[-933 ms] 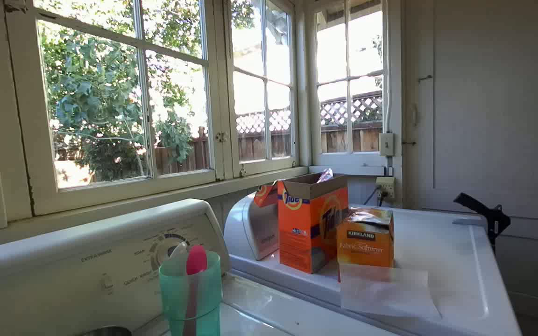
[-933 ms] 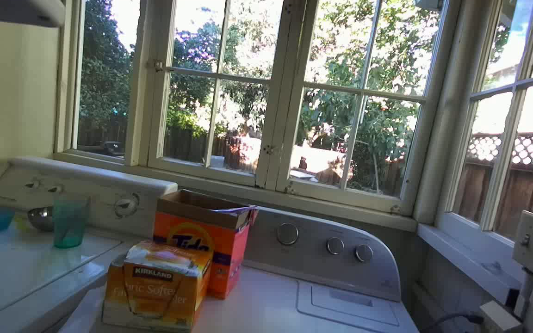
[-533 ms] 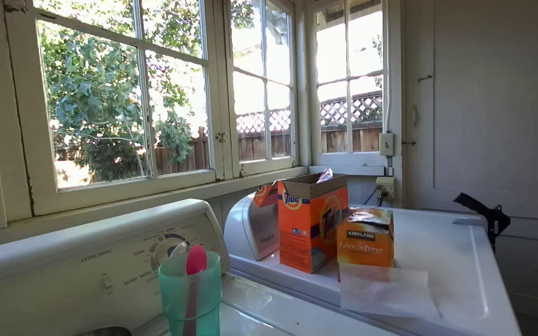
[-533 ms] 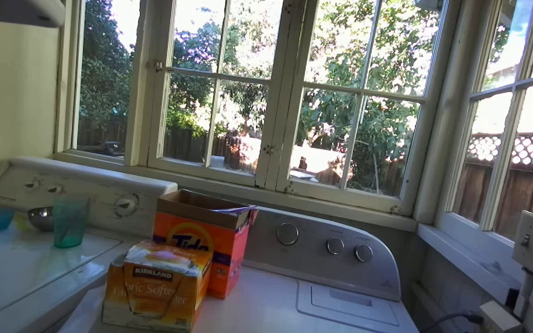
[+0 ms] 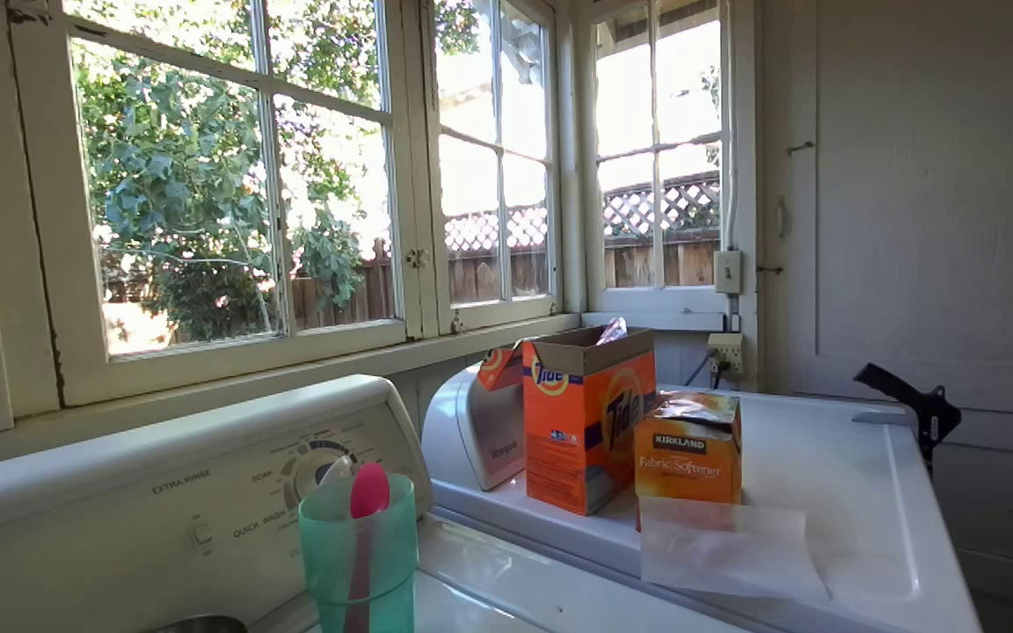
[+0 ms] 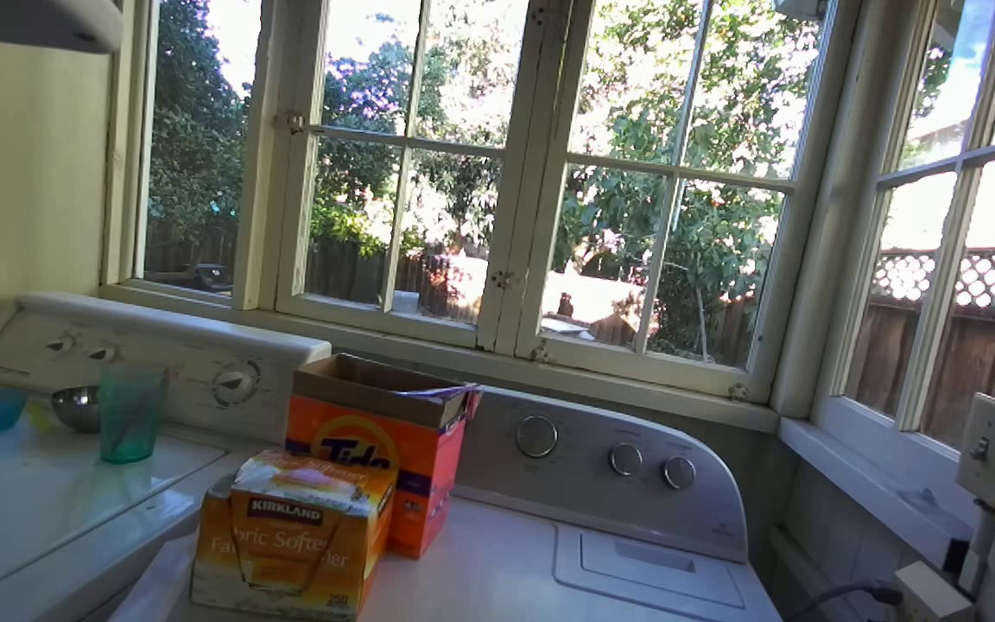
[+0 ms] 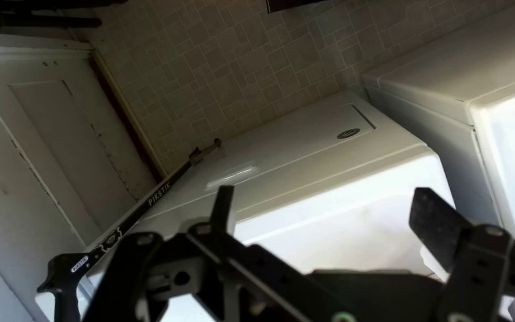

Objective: Move the silver bowl and blue cup to the washing machine on the right

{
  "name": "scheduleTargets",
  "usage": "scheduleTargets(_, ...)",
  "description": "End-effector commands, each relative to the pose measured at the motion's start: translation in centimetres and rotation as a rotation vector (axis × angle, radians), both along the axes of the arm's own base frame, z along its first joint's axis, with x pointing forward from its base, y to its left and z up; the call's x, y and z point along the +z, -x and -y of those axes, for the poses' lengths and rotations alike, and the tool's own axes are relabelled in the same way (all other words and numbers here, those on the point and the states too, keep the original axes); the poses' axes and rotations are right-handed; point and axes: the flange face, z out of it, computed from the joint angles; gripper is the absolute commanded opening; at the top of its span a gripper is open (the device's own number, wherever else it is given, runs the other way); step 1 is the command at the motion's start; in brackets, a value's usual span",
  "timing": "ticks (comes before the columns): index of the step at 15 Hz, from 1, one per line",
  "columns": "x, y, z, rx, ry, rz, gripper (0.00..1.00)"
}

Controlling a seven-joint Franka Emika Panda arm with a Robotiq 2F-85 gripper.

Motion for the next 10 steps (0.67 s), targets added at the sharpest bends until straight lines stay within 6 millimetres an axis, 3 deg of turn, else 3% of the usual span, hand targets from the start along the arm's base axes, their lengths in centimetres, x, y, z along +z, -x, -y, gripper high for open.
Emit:
scheduleTargets(1,0.2,-2.1,-4.3,0.059,-0.030,0.031,1.00)
scheduleTargets(7,1.3,-6.5,-16.6,0.163,-0.141,0.109,1.00)
scheduleTargets(10,2.7,-8.5,-20.9,0.150,-0.135,0.165,1.00)
